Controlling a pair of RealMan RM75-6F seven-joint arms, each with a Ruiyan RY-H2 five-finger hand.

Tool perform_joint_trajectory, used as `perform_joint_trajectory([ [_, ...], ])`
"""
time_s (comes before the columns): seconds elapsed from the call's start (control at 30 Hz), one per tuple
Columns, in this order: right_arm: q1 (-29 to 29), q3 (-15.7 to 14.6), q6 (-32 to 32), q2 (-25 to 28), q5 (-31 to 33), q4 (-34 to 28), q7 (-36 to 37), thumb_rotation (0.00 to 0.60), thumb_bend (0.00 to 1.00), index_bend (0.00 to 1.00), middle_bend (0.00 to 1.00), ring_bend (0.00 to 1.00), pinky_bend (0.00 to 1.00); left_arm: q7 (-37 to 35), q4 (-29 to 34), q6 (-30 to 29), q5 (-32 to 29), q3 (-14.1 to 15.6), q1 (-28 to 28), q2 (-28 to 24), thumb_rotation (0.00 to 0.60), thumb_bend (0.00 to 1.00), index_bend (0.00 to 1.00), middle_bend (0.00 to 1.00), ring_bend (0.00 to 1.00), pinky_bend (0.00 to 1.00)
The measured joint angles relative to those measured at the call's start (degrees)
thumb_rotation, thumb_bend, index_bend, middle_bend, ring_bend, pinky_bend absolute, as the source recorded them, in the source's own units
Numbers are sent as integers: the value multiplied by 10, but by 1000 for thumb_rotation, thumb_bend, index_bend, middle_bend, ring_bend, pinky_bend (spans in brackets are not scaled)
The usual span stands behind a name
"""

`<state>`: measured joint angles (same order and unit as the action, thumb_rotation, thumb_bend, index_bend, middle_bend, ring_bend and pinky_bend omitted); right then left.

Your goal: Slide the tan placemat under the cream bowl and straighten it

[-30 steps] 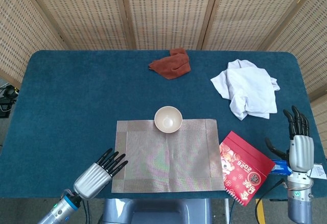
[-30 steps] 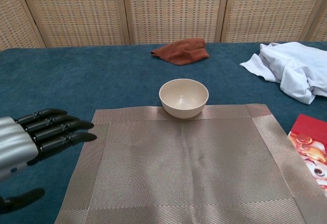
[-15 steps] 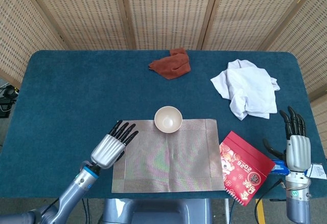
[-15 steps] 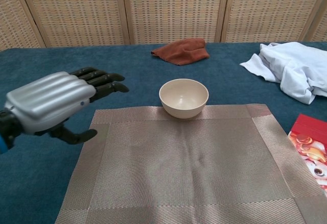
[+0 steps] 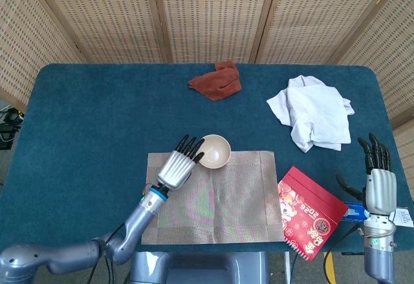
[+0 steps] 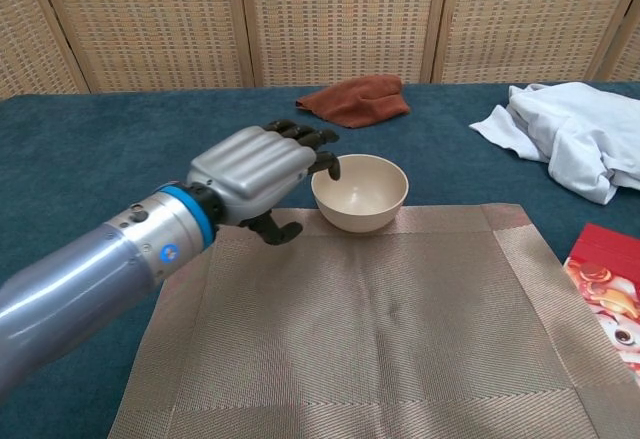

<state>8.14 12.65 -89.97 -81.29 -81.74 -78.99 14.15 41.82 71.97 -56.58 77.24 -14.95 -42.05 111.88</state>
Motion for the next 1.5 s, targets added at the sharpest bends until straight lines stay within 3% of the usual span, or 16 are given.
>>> perform_joint_trajectory([
  [0.23, -1, 2, 0, 1, 3, 1, 6, 600, 398, 125, 0, 0, 0, 17, -79, 18, -35, -30, -56, 66, 600, 362, 360, 0, 0, 0],
  [0.47, -2, 4, -4, 4, 3, -2, 14, 600, 399, 125, 0, 0, 0, 28, -155, 21, -65, -47, -94, 120, 600, 394, 687, 0, 0, 0],
  [0.57, -3, 5, -5, 6, 2, -3, 15, 600, 399, 125, 0, 0, 0, 22, -160, 11, -64, -43, -95, 124, 600, 441, 721, 0, 0, 0],
  [0.8, -4, 1, -7, 6, -4, -6, 12, 600, 399, 126, 0, 0, 0, -11, -122, -35, -32, -7, -69, 97, 600, 460, 734, 0, 0, 0],
  [1.03, -5, -6, -15, 5, -17, -17, 5, 600, 399, 125, 0, 0, 0, -29, 5, -60, 4, 56, -28, 9, 600, 455, 718, 0, 0, 0],
  [1.23, -6, -13, -20, 6, -28, -27, 0, 600, 398, 125, 0, 0, 0, -3, 103, -57, 14, 114, 1, -57, 600, 450, 692, 0, 0, 0],
  [1.5, -11, -21, -34, 13, -48, -43, -1, 600, 399, 125, 0, 0, 0, 18, 139, -70, 17, 136, 27, -68, 600, 343, 397, 0, 0, 0],
])
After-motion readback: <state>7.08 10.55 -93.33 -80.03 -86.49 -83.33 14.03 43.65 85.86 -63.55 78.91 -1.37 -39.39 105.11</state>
